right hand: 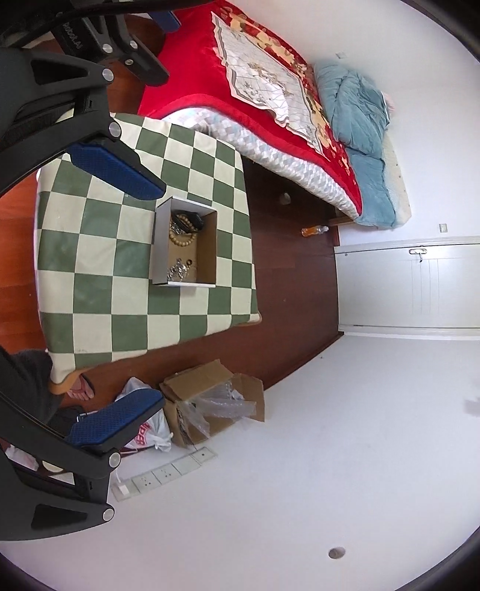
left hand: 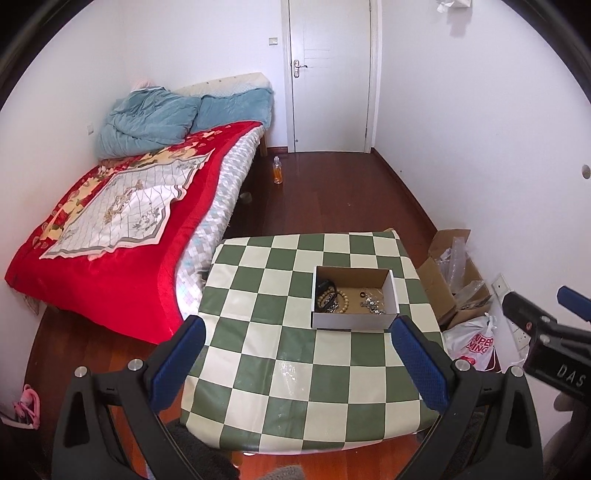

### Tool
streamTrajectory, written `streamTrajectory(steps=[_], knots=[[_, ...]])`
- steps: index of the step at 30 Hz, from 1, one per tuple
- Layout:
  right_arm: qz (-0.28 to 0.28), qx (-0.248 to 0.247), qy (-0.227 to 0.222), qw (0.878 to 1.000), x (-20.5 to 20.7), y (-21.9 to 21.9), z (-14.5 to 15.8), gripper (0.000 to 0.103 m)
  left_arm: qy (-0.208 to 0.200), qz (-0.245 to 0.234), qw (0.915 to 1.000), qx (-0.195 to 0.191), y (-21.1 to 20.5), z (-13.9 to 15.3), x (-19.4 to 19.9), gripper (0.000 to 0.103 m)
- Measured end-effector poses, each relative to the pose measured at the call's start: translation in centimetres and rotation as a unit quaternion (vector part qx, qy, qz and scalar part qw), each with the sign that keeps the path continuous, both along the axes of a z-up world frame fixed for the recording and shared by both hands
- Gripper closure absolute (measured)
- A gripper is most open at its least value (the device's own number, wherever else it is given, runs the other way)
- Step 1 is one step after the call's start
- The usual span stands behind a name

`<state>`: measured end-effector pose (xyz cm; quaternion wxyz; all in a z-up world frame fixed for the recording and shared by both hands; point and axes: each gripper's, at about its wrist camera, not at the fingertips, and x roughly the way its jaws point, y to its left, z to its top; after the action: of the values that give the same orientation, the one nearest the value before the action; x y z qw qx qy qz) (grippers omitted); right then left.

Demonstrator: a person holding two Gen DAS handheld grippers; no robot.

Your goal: Organize jewelry

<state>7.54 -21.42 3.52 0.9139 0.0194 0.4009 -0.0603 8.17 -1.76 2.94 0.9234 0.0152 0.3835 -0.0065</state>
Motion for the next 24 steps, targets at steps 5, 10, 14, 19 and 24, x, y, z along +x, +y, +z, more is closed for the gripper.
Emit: streamTrajectory(steps=[5,10,14,19,24], knots=[[-0.001,-0.002,0.004,1.0,0.4,-0.3,1.9,0.0,-0.001,0.011,0.9999,-0.005,-0.1,1.4,0.6,0.0],[0.002,-0.009,0.004,1.0,1.4,0.1,2.3,0.0,0.004,0.024,0.9997,-0.011,0.1,1.7,1.5,0.0],[0.003,-0.013,0.009,1.0,2.2,0.3,2.0,0.0,0.008,0.035,0.9993,-0.006,0.3,1.5,2.3,0.0],[0.005,-0.016,0.019,1.0,3.3,0.6,1.2,0.0,0.016,0.041,0.999,-0.006,0.3,0.9,3.1,0.0],[0.006,-0.017,0.029,0.999,4.1,0.7,0.3,0.0,0.027,0.041,0.9988,-0.005,0.1,0.3,3.6,0.0]])
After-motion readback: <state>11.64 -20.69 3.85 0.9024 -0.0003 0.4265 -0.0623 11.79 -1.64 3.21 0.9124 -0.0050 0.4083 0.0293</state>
